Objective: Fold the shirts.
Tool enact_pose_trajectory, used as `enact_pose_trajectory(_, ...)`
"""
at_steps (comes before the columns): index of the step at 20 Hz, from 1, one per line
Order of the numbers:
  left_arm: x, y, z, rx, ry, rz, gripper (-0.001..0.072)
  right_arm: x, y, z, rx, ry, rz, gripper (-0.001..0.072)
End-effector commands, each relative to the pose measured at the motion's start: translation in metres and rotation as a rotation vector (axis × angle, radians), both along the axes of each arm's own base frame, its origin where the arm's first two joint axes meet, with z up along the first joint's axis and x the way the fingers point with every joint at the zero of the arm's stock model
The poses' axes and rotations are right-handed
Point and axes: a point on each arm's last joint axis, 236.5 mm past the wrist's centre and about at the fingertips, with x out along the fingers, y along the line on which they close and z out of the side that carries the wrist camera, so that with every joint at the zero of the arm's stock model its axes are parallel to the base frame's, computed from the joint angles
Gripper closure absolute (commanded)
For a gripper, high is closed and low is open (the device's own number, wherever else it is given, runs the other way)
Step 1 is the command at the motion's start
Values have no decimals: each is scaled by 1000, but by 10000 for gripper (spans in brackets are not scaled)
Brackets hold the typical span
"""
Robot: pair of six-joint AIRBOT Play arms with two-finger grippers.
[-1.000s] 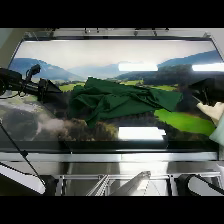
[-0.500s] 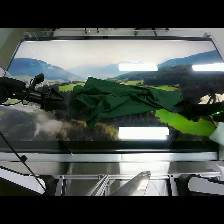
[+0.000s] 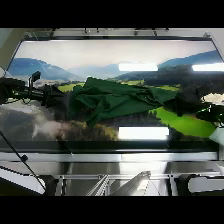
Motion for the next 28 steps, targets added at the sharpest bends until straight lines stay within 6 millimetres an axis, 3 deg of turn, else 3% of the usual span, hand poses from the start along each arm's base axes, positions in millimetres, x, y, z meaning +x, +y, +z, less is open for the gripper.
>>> enact_pose_trajectory(1, 54, -1, -1, 56, -99, 95, 8, 4, 7, 10, 48, -33, 5, 688)
enact_pose_trajectory(3, 75, -18, 5, 52, -133, 36, 8, -13, 19, 14, 70, -24, 95, 689)
enact_pose_trajectory(5, 94, -39, 4, 40, -127, -1, 7, -34, 21, 4, 23, 23, 181, 689)
enact_pose_trajectory(7, 105, -58, 0, 31, -127, -49, 8, -38, 18, -3, -12, 38, 196, 689)
enact_pose_trajectory(10, 103, -83, -13, 34, -79, -128, 9, -33, 19, 2, 0, 16, 184, 689)
enact_pose_trajectory(11, 99, -84, -22, 89, -51, -153, 9, -34, 20, 2, 2, 16, 186, 689)
enact_pose_trajectory(12, 97, -82, -29, 150, -51, -182, 116, -34, 20, 2, 1, 17, 187, 689)
enact_pose_trajectory(13, 95, -79, -32, 207, -60, -201, 164, -34, 20, 2, -2, 13, 190, 688)
enact_pose_trajectory(18, 103, -73, -36, 361, -107, -192, 168, -37, 24, 5, 3, -9, 224, 688)
enact_pose_trajectory(19, 97, -71, -44, 410, -93, -223, 222, -38, 26, 6, 10, -9, 232, 689)
enact_pose_trajectory(21, 85, -75, -52, 470, -76, -292, 558, -40, 27, 8, 18, -12, 240, 688)
enact_pose_trajectory(22, 81, -83, -49, 449, -78, -314, 686, -41, 28, 9, 23, -12, 246, 689)
enact_pose_trajectory(24, 80, -102, -37, 364, -83, -310, 687, -43, 34, 19, 42, -44, 275, 689)
enact_pose_trajectory(25, 80, -110, -26, 313, -94, -300, 687, -45, 40, 34, 77, -80, 300, 689)
enact_pose_trajectory(27, 80, -120, 19, 215, -149, -288, 690, -51, 55, 86, 171, -212, 363, 689)
enact_pose_trajectory(28, 80, -120, 52, 177, -197, -281, 690, -54, 58, 120, 212, -298, 385, 689)
